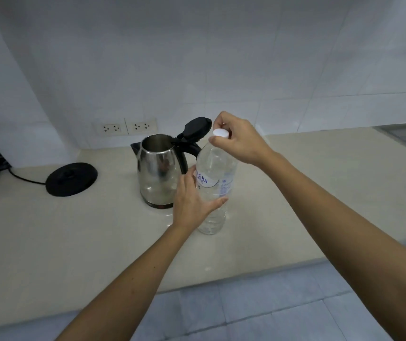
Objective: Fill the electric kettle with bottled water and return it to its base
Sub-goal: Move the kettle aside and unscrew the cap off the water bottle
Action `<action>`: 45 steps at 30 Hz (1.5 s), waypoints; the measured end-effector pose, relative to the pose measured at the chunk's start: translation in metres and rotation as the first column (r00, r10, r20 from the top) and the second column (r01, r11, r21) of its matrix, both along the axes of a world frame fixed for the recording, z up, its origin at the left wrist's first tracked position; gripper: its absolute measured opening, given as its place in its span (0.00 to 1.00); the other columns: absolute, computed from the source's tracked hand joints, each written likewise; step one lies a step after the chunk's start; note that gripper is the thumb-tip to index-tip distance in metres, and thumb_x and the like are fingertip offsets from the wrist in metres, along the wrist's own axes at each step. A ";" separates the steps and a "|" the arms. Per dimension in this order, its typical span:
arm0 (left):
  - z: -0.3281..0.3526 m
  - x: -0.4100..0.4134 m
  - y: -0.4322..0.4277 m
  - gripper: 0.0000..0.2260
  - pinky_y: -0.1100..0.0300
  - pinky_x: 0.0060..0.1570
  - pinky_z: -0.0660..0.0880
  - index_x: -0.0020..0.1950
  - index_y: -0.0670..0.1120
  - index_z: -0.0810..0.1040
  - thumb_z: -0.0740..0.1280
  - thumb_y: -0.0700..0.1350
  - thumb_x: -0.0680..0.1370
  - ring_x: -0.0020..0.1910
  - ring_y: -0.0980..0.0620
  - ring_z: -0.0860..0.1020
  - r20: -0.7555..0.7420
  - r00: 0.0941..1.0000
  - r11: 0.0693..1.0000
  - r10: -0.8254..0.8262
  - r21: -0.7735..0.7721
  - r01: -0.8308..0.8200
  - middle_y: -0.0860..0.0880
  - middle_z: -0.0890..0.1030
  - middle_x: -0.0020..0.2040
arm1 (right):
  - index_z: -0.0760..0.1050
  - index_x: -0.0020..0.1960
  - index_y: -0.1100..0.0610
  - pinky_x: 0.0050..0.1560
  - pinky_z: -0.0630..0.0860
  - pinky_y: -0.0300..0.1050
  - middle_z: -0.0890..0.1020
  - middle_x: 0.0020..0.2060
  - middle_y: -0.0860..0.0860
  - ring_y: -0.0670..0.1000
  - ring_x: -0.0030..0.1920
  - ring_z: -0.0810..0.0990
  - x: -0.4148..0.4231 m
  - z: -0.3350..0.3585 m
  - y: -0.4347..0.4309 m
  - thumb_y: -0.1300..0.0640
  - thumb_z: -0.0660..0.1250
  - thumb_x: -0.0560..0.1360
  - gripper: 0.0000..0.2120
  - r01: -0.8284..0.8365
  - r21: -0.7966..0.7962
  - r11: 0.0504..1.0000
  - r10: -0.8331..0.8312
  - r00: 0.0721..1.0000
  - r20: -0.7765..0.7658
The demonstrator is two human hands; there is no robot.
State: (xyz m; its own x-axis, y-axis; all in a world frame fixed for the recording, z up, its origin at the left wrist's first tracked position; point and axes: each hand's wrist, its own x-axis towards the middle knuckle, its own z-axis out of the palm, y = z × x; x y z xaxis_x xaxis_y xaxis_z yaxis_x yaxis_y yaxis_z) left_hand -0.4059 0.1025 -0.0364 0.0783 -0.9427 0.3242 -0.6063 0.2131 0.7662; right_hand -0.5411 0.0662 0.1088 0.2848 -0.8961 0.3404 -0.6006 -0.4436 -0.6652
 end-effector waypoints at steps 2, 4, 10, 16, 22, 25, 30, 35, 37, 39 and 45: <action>-0.001 -0.003 0.000 0.45 0.56 0.64 0.69 0.72 0.47 0.63 0.79 0.59 0.62 0.64 0.50 0.69 -0.035 0.999 1.000 0.001 0.018 0.000 0.49 0.68 0.63 | 0.70 0.46 0.56 0.32 0.65 0.39 0.74 0.29 0.46 0.47 0.30 0.69 -0.006 0.006 0.000 0.52 0.69 0.72 0.10 -0.017 0.028 0.999 0.019 0.998 -0.056; -0.001 -0.006 0.000 0.43 0.57 0.66 0.68 0.71 0.50 0.62 0.80 0.56 0.62 0.65 0.52 0.68 -0.134 0.991 0.998 -0.025 0.052 0.033 0.51 0.67 0.64 | 0.70 0.46 0.55 0.33 0.66 0.42 0.75 0.28 0.47 0.48 0.30 0.70 -0.008 0.012 -0.003 0.48 0.70 0.71 0.13 -0.020 0.023 1.000 0.023 0.991 -0.136; -0.003 -0.020 0.007 0.46 0.56 0.64 0.71 0.70 0.55 0.60 0.82 0.50 0.59 0.62 0.58 0.72 -0.357 0.934 0.990 0.004 0.136 0.047 0.60 0.72 0.63 | 0.70 0.44 0.56 0.30 0.63 0.43 0.72 0.31 0.47 0.53 0.37 0.73 0.000 0.035 -0.010 0.38 0.65 0.71 0.20 0.046 -0.169 0.985 -0.130 0.836 -0.533; -0.005 -0.032 0.009 0.44 0.66 0.58 0.66 0.72 0.52 0.61 0.82 0.49 0.61 0.60 0.60 0.71 -0.358 0.929 0.987 0.093 0.155 -0.039 0.60 0.71 0.60 | 0.66 0.45 0.54 0.31 0.64 0.44 0.71 0.33 0.49 0.55 0.37 0.72 0.000 0.034 -0.010 0.42 0.62 0.74 0.15 0.006 -0.099 0.995 -0.061 0.824 -0.564; -0.004 -0.034 0.009 0.43 0.64 0.57 0.68 0.71 0.51 0.61 0.81 0.51 0.62 0.56 0.59 0.70 -0.299 0.943 0.978 0.147 0.188 -0.092 0.58 0.72 0.59 | 0.64 0.45 0.54 0.32 0.64 0.45 0.72 0.33 0.51 0.56 0.36 0.72 0.000 0.031 -0.009 0.44 0.61 0.76 0.14 -0.053 -0.131 0.990 -0.034 0.809 -0.587; -0.007 -0.034 0.008 0.43 0.60 0.60 0.72 0.70 0.52 0.62 0.81 0.53 0.61 0.58 0.56 0.74 -0.276 0.947 0.974 0.165 0.197 -0.113 0.56 0.75 0.61 | 0.65 0.44 0.55 0.32 0.62 0.45 0.70 0.30 0.49 0.52 0.33 0.68 -0.008 0.033 -0.010 0.45 0.61 0.77 0.14 -0.158 -0.031 0.987 0.118 0.844 -0.523; -0.009 -0.032 0.007 0.43 0.58 0.60 0.73 0.69 0.52 0.62 0.81 0.54 0.60 0.58 0.54 0.75 -0.257 0.950 0.973 0.176 0.190 -0.128 0.56 0.75 0.59 | 0.69 0.51 0.57 0.35 0.65 0.42 0.71 0.35 0.44 0.45 0.35 0.68 -0.017 0.047 -0.012 0.49 0.62 0.78 0.10 -0.346 0.127 0.929 0.360 0.776 -0.517; -0.011 -0.032 0.004 0.44 0.58 0.61 0.73 0.69 0.53 0.62 0.81 0.54 0.59 0.60 0.54 0.76 -0.282 0.945 0.974 0.163 0.202 -0.108 0.56 0.75 0.61 | 0.71 0.58 0.51 0.45 0.66 0.43 0.71 0.48 0.44 0.48 0.47 0.70 -0.022 0.057 -0.017 0.53 0.61 0.80 0.07 -0.381 0.169 0.909 0.401 0.690 -0.603; -0.011 -0.032 0.004 0.42 0.62 0.59 0.71 0.69 0.52 0.63 0.81 0.51 0.60 0.58 0.55 0.74 -0.303 0.941 0.976 0.152 0.193 -0.096 0.57 0.74 0.59 | 0.71 0.57 0.49 0.47 0.70 0.45 0.71 0.49 0.45 0.50 0.49 0.72 -0.022 0.055 -0.016 0.55 0.60 0.80 0.07 -0.386 0.169 0.907 0.403 0.676 -0.617; -0.012 -0.032 0.004 0.42 0.63 0.59 0.70 0.68 0.52 0.63 0.82 0.50 0.61 0.58 0.56 0.74 -0.312 0.940 0.979 0.140 0.184 -0.084 0.58 0.73 0.58 | 0.71 0.55 0.47 0.48 0.74 0.49 0.71 0.49 0.44 0.48 0.49 0.73 -0.024 0.055 -0.014 0.60 0.60 0.80 0.09 -0.399 0.158 0.903 0.405 0.673 -0.619; -0.014 -0.032 0.004 0.43 0.62 0.61 0.71 0.70 0.52 0.62 0.82 0.51 0.61 0.60 0.56 0.74 -0.332 0.934 0.981 0.133 0.176 -0.077 0.57 0.74 0.61 | 0.71 0.47 0.47 0.51 0.76 0.51 0.71 0.52 0.43 0.50 0.53 0.74 -0.029 0.057 -0.012 0.74 0.56 0.74 0.21 -0.465 0.095 0.880 0.415 0.658 -0.628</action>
